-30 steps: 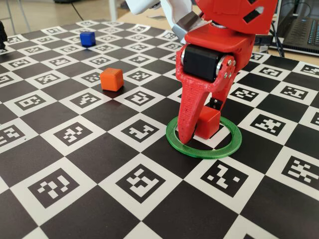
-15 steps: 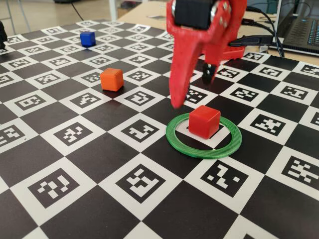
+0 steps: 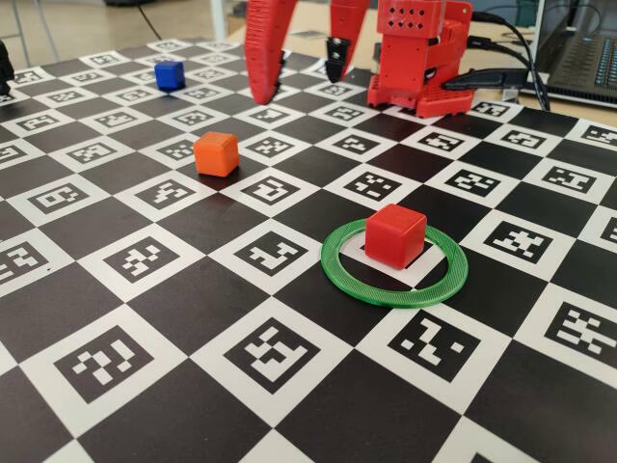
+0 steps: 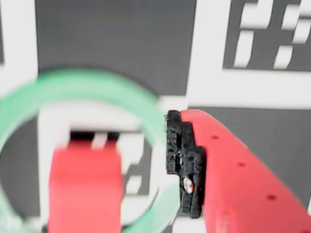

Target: Grab the red cube then put it in the green circle then put the blue cube on top and finally the orange cube on top

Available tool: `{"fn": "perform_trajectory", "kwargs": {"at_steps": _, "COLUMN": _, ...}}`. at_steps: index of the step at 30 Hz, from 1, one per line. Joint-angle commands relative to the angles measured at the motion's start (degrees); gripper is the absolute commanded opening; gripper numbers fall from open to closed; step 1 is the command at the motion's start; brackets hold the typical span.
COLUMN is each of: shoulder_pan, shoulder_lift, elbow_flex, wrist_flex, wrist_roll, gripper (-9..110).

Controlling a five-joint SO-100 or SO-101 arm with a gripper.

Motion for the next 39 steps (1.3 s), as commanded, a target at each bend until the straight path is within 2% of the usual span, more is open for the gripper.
{"fn": "perform_trajectory", "kwargs": {"at_steps": 1, "shoulder_pan": 9.2, "shoulder_lift": 6.9, "elbow_flex": -0.3, "wrist_flex": 2.4, "wrist_roll": -9.2, "gripper": 37}}
{"fn": "perform_trajectory", "kwargs": {"at_steps": 14, "shoulder_pan": 45.3, "shoulder_lift": 7.6, "elbow_flex": -0.6, "wrist_flex": 4.0, "wrist_roll": -41.2, "gripper": 39}}
{"fn": "perform_trajectory", "kwargs": {"at_steps": 21, "shoulder_pan": 61.7, "shoulder_lift": 5.8, "elbow_flex": -2.5, "wrist_flex": -0.7, "wrist_roll": -57.0, "gripper": 40}}
{"fn": "perform_trajectory", "kwargs": {"at_steps": 30, "shoulder_pan": 75.5, "shoulder_lift": -1.5, "elbow_flex": -9.0, "wrist_flex": -2.9, "wrist_roll": -70.8, "gripper": 41}}
{"fn": "perform_trajectory", "kwargs": {"at_steps": 39, "shoulder_pan": 77.6, "shoulder_lift": -6.8, "elbow_flex": -13.7, "wrist_flex": -2.8, "wrist_roll": -74.5, "gripper": 43}}
